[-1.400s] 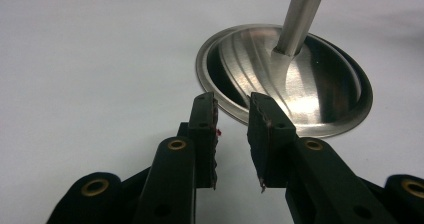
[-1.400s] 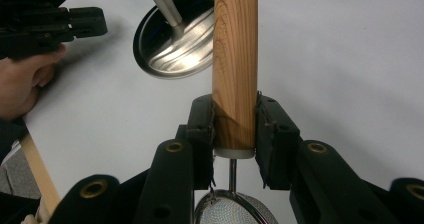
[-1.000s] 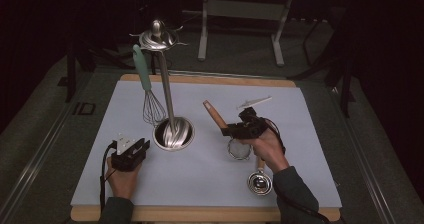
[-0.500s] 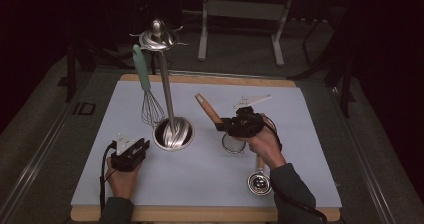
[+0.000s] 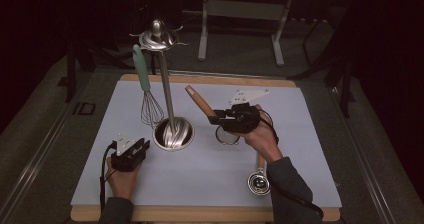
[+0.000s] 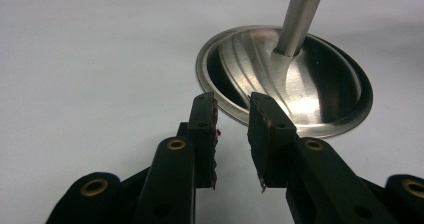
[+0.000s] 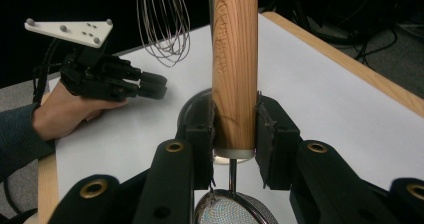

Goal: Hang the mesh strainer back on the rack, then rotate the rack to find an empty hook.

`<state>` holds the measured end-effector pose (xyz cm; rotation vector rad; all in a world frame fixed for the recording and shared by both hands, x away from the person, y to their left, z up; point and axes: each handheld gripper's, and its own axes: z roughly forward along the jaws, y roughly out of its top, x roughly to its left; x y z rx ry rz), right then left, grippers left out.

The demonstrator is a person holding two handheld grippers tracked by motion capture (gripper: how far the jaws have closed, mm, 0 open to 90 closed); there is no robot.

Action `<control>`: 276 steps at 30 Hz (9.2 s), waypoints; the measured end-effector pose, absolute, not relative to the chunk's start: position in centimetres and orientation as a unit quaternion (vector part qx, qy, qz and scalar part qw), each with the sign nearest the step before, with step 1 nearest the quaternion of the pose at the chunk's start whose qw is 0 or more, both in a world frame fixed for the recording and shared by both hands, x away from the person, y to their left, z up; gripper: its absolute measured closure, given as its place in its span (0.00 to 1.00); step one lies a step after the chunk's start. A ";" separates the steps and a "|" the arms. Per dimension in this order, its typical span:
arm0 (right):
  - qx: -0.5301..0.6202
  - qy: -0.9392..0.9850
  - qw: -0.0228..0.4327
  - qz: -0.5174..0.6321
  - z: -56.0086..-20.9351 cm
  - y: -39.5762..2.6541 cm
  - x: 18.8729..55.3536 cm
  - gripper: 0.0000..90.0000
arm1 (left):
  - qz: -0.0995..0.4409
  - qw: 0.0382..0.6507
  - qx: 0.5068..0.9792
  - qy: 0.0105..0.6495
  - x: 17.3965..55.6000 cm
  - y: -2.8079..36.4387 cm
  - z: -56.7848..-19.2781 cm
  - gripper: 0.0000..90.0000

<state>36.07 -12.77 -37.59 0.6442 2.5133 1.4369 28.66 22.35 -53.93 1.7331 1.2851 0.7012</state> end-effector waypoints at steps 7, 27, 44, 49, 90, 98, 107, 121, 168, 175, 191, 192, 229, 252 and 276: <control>0.196 0.839 0.096 0.498 -36.8 -12.1 35.8 0.79 | 0.280 0.422 0.693 0.513 28.7 22.3 -53.9 0.81; 0.159 0.838 0.112 0.510 -34.0 -10.3 35.8 0.79 | 0.279 0.427 0.689 0.515 28.6 22.5 -53.9 0.81; 0.135 0.820 0.133 0.540 -31.4 -10.5 35.2 0.79 | 0.279 0.427 0.689 0.514 28.6 22.5 -53.9 0.80; 0.132 0.801 0.134 0.568 -30.3 -10.9 35.0 0.79 | 0.279 0.429 0.688 0.515 28.6 22.5 -53.9 0.80; 0.137 0.794 0.245 0.539 -30.0 -6.0 33.8 0.79 | 0.281 0.431 0.685 0.516 28.5 22.6 -53.9 0.80; 0.146 0.792 0.243 0.540 -30.4 -5.5 34.0 0.75 | 0.281 0.430 0.685 0.517 28.5 22.6 -53.9 0.80; 0.152 0.789 0.219 0.553 -30.5 -6.0 34.3 0.74 | 0.280 0.432 0.683 0.518 28.5 22.6 -53.9 0.80; 0.168 0.786 0.204 0.559 -30.7 -7.8 34.8 0.74 | 0.281 0.430 0.684 0.518 28.5 22.6 -53.9 0.80; 0.256 0.814 0.177 0.490 -36.5 -14.1 36.6 0.72 | 0.285 0.435 0.678 0.520 28.4 22.6 -53.9 0.81; 0.279 0.816 0.165 0.479 -38.1 -15.3 36.9 0.72 | 0.288 0.438 0.676 0.519 28.3 22.6 -53.9 0.82; 0.331 0.820 0.135 0.446 -43.7 -18.8 35.6 0.71 | 0.298 0.439 0.673 0.516 28.1 22.7 -53.7 0.84; 0.334 0.820 0.134 0.445 -43.9 -19.0 35.5 0.71 | 0.298 0.439 0.672 0.516 28.1 22.7 -53.6 0.85; 0.399 0.809 0.110 0.417 -50.2 -22.9 33.9 0.71 | 0.319 0.630 0.578 0.410 26.8 23.9 -39.3 1.00; 0.407 0.804 0.110 0.421 -50.2 -23.8 33.6 0.71 | 0.352 0.701 0.514 0.346 28.3 22.4 -32.0 1.00; 0.406 0.800 0.109 0.428 -50.1 -24.1 33.4 0.71 | 0.366 0.714 0.493 0.337 29.3 21.2 -28.8 1.00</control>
